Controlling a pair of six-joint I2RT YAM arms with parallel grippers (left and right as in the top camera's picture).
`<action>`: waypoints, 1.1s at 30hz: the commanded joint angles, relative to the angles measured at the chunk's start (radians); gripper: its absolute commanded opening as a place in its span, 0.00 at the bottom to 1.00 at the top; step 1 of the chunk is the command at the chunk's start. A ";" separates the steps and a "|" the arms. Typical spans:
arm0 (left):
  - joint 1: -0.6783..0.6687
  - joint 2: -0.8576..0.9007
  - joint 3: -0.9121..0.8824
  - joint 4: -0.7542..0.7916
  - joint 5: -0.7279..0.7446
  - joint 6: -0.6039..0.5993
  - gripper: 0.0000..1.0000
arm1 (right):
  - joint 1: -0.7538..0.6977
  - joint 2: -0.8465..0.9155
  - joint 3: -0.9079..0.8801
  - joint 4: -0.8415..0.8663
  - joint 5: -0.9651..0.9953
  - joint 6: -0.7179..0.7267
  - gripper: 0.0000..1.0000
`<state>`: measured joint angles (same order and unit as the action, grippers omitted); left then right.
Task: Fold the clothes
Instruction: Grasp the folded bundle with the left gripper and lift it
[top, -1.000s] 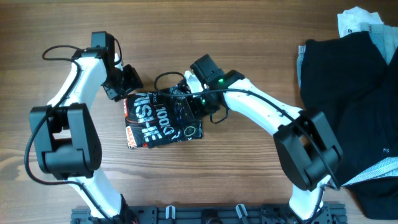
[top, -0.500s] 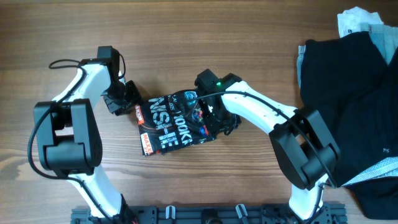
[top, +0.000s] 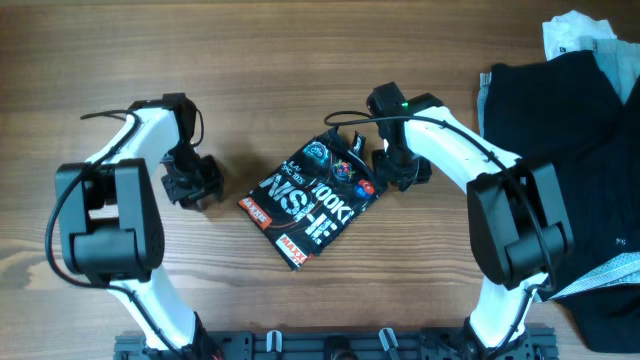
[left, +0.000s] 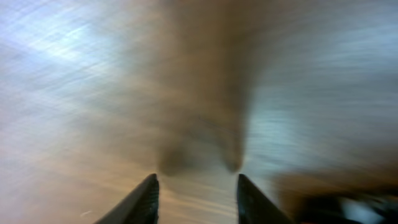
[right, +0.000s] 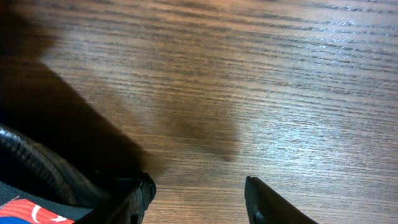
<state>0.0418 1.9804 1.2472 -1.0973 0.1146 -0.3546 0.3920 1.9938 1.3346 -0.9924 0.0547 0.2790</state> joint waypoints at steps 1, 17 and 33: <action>0.000 -0.104 -0.002 0.093 0.378 0.207 0.50 | 0.002 0.016 0.002 -0.016 0.013 -0.012 0.55; -0.258 -0.008 -0.002 0.614 0.441 0.452 0.83 | 0.002 -0.365 0.034 -0.135 -0.011 0.001 0.72; -0.327 0.126 0.006 0.513 0.372 0.473 0.04 | 0.002 -0.365 0.034 -0.154 -0.010 0.011 0.72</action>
<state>-0.3073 2.0686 1.2613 -0.5900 0.6006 0.1165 0.3927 1.6432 1.3582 -1.1427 0.0456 0.2832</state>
